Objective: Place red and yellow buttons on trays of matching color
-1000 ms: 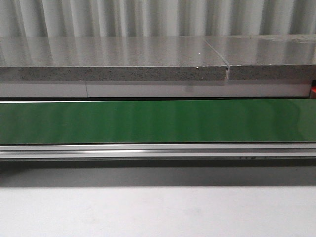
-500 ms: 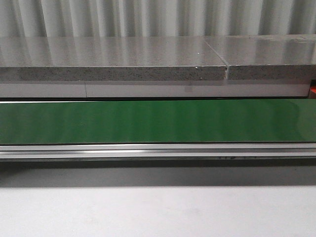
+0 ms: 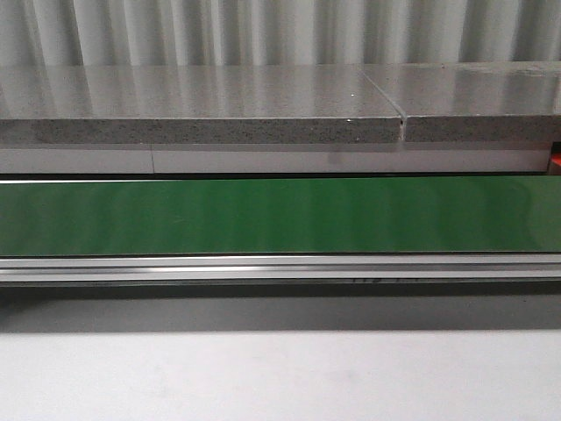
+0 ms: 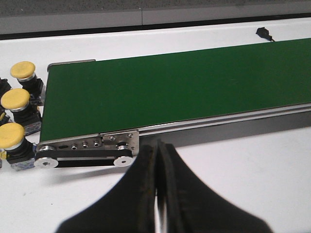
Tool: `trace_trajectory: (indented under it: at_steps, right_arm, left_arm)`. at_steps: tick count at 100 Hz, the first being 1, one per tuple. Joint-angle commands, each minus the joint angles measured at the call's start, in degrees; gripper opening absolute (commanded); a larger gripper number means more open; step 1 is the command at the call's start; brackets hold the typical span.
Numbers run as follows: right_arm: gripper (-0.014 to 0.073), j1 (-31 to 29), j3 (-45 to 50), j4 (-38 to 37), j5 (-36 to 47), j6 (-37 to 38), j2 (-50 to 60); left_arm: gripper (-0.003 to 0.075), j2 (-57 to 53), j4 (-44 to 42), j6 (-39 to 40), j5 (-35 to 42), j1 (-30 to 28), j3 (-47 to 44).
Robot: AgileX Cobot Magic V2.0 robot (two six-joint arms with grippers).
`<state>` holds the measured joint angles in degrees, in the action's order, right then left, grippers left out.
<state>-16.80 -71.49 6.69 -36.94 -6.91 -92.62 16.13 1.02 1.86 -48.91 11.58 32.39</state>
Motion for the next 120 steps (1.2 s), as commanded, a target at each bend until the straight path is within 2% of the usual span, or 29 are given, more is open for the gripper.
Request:
trace_trajectory:
  at_steps: [1,22,57,120]
  right_arm:
    - [-0.0068,2.5,1.8,-0.4,4.0,-0.7,6.3]
    - [-0.0068,8.9,10.4,-0.4,5.8,-0.8,14.9]
    - [-0.0068,15.2,22.2,-0.4,7.8,-1.0,29.3]
    - [-0.0068,16.9,42.0,-0.4,9.7,-1.0,63.7]
  left_arm:
    - [-0.0020,0.6,0.2,-0.1,3.8,0.3,1.5]
    - [-0.0020,0.6,0.2,-0.1,3.8,0.3,1.5]
    - [-0.0020,0.6,0.2,-0.1,3.8,0.3,1.5]
    - [-0.0020,0.6,0.7,-0.1,7.3,0.3,1.5]
